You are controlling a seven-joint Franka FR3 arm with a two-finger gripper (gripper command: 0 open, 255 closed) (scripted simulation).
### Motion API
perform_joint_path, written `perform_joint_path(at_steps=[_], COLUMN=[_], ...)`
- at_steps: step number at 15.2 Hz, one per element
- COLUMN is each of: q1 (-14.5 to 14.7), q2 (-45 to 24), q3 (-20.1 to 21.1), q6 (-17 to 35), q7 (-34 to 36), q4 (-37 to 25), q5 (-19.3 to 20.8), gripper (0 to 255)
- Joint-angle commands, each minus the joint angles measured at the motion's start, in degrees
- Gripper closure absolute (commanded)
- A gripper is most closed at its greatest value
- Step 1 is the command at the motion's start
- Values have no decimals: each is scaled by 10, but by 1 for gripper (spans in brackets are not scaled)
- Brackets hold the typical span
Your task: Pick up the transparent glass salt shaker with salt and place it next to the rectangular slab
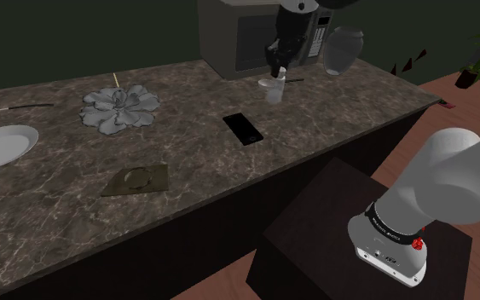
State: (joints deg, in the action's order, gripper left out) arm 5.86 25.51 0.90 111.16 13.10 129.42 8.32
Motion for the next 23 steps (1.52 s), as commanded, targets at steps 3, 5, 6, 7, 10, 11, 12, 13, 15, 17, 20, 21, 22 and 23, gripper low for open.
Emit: perform_joint_path(at_steps=[3, 5, 6, 7, 10, 11, 12, 13, 15, 17, 20, 21, 22, 23], q1=[20, 29, 34, 39, 51, 55, 59, 64, 72, 80, 94, 99, 105, 111], q2=[-17, -29, -36, -43, -68, -78, -88, -99, -122, -148, -191, -207, -223, -240], q3=[43, 64, 74, 84, 115, 125, 135, 145, 164, 183, 210, 219, 227, 235], q6=[-7, -11, -13, -16, -23, -26, -29, -32, -38, -46, -60, -65, -71, -77], q7=[57, 85, 99, 114, 156, 170, 184, 199, 228, 257, 301, 316, 331, 346], q4=[-16, -29, -36, -43, -71, -81, -92, -103, -129, -157, -204, -222, -240, -259], q5=[-11, -15, -17, -18, -20, -20, -20, -19, -15, -9, 4, 10, 16, 23], gripper=[255, 255, 255, 255, 255, 255, 255, 255, 255, 255, 255, 255, 255, 255])
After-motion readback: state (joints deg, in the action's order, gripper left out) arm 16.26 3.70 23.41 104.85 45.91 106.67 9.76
